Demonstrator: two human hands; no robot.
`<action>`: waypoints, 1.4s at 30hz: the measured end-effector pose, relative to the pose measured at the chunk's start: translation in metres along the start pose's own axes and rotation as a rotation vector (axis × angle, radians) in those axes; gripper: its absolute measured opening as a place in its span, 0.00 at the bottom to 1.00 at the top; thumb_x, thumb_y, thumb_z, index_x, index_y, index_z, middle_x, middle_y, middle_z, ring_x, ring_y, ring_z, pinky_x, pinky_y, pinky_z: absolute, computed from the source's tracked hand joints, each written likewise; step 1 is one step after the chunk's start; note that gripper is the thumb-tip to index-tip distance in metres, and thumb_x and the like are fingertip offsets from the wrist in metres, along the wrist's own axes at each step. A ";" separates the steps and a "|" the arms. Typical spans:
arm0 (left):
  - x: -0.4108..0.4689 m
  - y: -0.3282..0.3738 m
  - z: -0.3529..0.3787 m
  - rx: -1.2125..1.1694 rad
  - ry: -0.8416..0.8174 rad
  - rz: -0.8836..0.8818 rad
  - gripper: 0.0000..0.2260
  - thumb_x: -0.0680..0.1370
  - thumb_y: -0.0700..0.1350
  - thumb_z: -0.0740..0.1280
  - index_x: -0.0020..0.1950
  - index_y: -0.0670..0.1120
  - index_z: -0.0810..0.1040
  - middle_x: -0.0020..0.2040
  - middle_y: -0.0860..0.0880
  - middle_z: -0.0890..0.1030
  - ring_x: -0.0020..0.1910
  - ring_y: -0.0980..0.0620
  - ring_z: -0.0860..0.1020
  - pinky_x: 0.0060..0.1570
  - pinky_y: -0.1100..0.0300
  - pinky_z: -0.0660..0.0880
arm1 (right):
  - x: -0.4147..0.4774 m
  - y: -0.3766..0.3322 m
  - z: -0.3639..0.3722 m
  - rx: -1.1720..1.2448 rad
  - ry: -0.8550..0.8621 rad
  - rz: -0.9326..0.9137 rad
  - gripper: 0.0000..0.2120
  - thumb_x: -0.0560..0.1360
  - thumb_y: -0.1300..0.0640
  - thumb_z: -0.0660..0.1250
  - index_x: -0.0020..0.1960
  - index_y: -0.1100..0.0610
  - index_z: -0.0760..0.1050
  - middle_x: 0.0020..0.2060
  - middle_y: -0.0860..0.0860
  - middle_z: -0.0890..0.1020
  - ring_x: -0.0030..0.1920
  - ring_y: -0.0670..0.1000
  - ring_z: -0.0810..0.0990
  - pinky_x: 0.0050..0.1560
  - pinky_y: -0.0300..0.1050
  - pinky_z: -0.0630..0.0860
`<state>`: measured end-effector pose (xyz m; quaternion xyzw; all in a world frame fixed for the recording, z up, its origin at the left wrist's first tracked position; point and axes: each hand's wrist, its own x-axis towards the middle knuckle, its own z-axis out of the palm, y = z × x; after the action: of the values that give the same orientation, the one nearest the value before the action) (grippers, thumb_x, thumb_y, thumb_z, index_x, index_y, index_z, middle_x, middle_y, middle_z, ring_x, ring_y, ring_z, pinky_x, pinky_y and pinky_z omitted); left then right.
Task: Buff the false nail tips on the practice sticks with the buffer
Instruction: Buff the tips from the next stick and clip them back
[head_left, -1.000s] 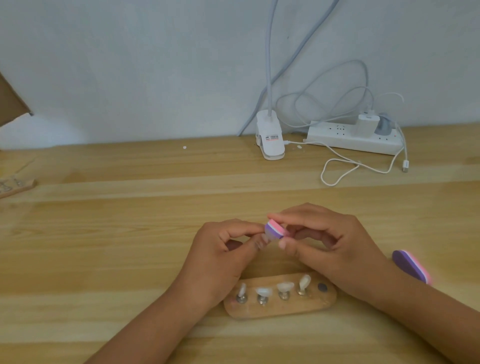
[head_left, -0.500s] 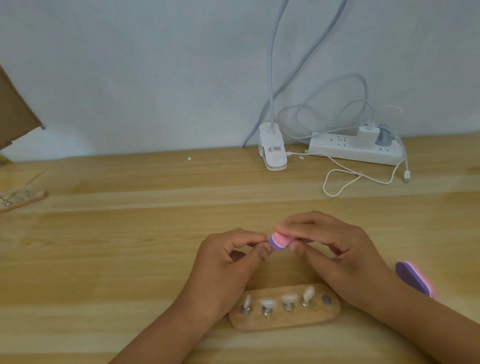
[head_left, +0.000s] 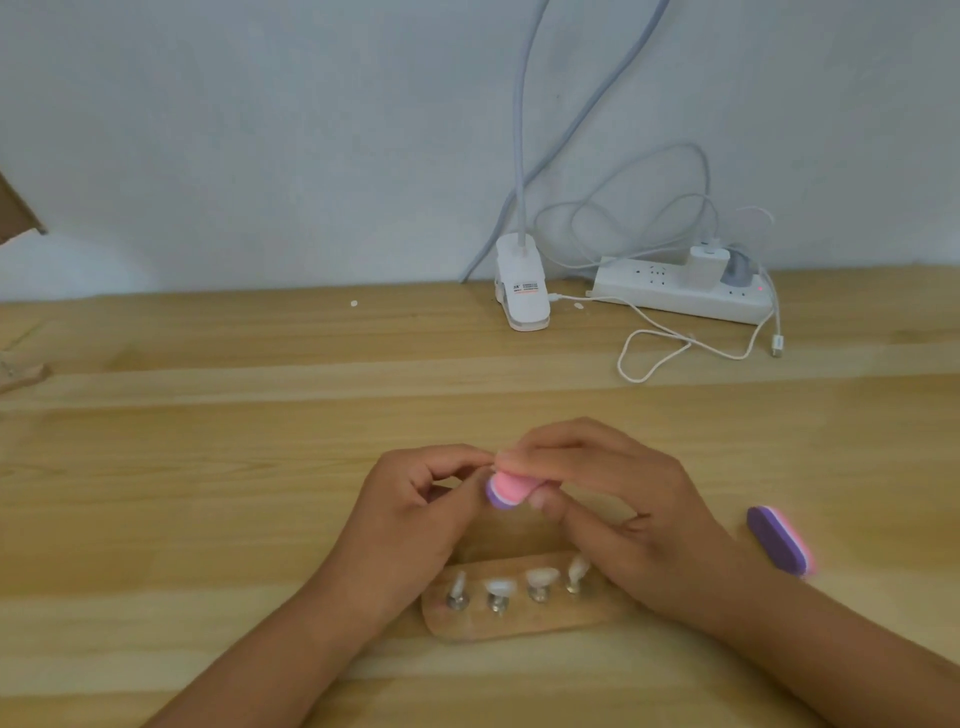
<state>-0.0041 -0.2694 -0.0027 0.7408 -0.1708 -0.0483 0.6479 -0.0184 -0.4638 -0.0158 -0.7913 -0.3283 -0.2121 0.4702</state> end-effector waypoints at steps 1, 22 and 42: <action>0.000 -0.001 0.000 0.004 0.011 0.004 0.07 0.75 0.42 0.71 0.39 0.50 0.85 0.38 0.48 0.85 0.38 0.52 0.80 0.40 0.66 0.73 | 0.001 0.001 -0.001 0.003 0.006 0.013 0.17 0.75 0.71 0.69 0.61 0.58 0.81 0.56 0.52 0.82 0.58 0.48 0.81 0.59 0.38 0.75; 0.000 0.001 0.001 0.081 -0.006 0.005 0.12 0.78 0.41 0.67 0.38 0.53 0.84 0.35 0.51 0.82 0.35 0.55 0.74 0.38 0.67 0.69 | 0.000 0.006 0.000 -0.068 0.027 0.028 0.16 0.75 0.68 0.69 0.60 0.55 0.82 0.55 0.46 0.82 0.56 0.45 0.81 0.57 0.34 0.74; 0.004 -0.004 -0.001 0.005 -0.037 0.063 0.09 0.79 0.41 0.64 0.41 0.44 0.82 0.32 0.56 0.80 0.32 0.63 0.75 0.35 0.71 0.70 | -0.001 0.005 -0.001 -0.083 -0.039 0.038 0.17 0.75 0.70 0.68 0.60 0.55 0.83 0.56 0.45 0.82 0.59 0.43 0.81 0.60 0.33 0.73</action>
<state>0.0010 -0.2696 -0.0057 0.7354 -0.2062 -0.0410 0.6442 -0.0159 -0.4666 -0.0193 -0.8201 -0.3134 -0.2012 0.4344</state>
